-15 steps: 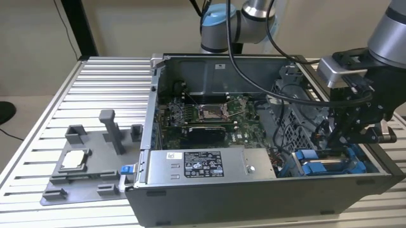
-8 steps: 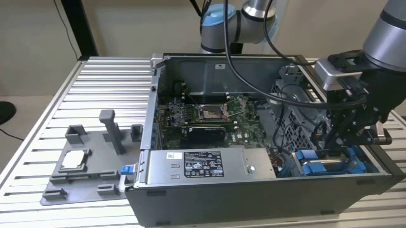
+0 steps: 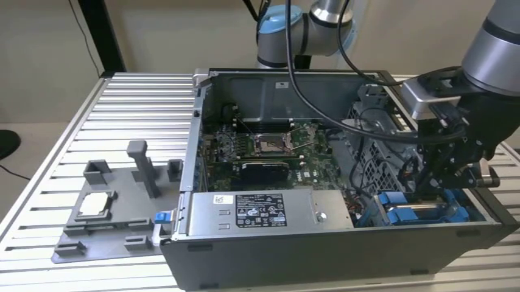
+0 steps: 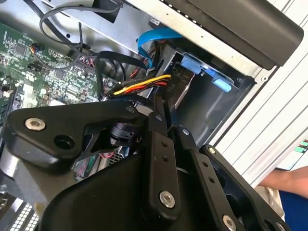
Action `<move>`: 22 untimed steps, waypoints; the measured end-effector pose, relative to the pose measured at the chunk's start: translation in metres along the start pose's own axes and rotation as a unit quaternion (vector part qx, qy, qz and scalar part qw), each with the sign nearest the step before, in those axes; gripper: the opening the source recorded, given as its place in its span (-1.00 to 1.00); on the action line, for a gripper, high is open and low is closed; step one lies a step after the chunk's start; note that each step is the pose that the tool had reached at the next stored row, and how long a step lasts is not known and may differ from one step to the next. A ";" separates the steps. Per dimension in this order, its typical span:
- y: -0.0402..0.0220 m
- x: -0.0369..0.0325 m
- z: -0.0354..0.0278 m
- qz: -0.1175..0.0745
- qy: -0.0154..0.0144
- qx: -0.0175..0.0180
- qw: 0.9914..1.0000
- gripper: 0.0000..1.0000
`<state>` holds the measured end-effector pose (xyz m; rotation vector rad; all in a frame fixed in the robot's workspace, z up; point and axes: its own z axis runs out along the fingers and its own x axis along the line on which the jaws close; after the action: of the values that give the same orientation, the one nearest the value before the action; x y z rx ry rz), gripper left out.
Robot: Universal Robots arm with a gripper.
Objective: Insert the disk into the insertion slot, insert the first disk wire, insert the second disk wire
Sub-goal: 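Insert the second disk wire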
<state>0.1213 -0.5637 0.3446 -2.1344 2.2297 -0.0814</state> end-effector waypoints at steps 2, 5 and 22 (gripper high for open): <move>0.0002 0.0000 0.0003 0.000 0.000 0.002 1.000 -1.00; 0.0009 0.0000 0.0011 0.000 0.000 0.002 1.000 -1.00; 0.0027 0.0001 0.0021 0.000 -0.004 0.003 1.000 -1.00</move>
<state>0.1187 -0.5637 0.3422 -2.1275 2.2232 -0.0782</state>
